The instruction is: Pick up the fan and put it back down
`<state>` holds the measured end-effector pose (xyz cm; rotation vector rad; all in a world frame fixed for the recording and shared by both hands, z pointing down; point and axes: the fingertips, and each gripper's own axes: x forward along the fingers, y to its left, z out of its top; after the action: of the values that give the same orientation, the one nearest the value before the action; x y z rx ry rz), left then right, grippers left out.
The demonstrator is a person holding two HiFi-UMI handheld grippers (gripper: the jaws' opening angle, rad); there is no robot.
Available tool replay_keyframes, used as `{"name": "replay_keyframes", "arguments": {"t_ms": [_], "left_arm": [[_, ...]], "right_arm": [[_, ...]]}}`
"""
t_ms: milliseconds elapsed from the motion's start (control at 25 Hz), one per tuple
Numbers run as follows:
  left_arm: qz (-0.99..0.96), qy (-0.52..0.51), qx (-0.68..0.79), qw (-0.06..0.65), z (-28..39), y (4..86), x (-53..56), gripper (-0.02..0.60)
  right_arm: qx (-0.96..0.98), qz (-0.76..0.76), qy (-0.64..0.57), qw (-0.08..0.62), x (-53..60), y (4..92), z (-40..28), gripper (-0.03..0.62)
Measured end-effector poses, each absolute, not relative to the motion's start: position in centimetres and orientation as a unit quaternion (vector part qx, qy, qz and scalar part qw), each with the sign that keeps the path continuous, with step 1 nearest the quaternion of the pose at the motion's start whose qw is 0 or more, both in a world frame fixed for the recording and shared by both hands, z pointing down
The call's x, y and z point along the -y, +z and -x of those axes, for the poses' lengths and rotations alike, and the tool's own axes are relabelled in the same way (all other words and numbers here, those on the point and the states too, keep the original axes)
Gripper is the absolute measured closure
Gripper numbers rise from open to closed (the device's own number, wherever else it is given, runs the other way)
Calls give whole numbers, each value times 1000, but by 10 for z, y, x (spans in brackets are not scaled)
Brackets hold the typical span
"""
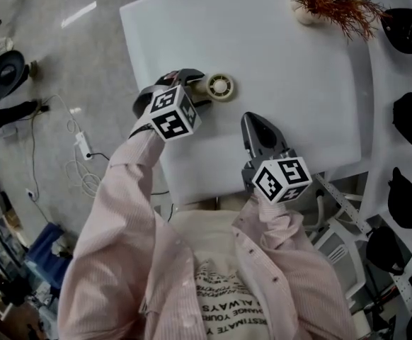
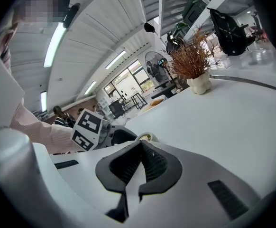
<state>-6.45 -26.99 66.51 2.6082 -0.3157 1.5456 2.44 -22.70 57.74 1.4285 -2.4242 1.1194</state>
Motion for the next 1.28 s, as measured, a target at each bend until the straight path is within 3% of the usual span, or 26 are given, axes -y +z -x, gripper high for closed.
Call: {"name": "replay_keyframes", "arguments": {"t_ms": [480,680,1280], "left_arm": [[-845,529,51,56,60,670,267,322],[-847,524,42,75,59,670,264,394],[-850,512,102,69,62,667,264,397]], "right_arm": [[791,-479,376,55,219,580,-30,594],[791,-478,379,56,216,581,-27,594],[794,-477,372,56,205,576,-24,594]]}}
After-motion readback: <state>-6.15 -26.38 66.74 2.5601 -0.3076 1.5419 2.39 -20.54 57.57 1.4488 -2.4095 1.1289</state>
